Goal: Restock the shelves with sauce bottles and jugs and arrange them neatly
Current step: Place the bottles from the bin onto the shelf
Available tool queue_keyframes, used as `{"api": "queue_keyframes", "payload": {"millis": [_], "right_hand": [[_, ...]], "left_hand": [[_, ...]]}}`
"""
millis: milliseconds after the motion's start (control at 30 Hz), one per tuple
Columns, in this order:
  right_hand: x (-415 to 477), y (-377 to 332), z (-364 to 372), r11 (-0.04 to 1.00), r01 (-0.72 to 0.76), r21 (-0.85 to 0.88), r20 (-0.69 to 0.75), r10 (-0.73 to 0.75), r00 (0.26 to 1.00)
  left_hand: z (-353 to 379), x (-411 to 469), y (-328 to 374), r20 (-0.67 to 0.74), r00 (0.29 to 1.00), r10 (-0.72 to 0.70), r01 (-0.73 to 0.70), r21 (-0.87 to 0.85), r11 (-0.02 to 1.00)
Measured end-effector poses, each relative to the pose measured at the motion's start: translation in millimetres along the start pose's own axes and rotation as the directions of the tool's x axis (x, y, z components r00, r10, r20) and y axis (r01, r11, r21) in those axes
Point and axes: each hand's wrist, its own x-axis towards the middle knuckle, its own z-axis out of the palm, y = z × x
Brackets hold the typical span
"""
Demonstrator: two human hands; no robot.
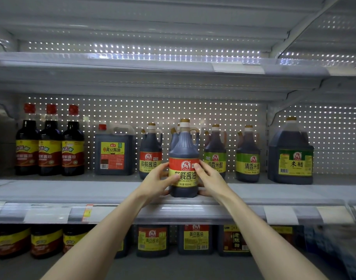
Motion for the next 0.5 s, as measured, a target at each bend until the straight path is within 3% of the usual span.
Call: {"api": "queue_keyframes", "payload": {"millis": [500], "right_hand": [[0.5, -0.4, -1.1, 0.998, 0.039, -0.04, 0.004, -0.039, 0.999]], "left_hand": [[-0.5, 2.5, -2.1, 0.01, 1.0, 0.011, -0.01, -0.055, 0.998]]}}
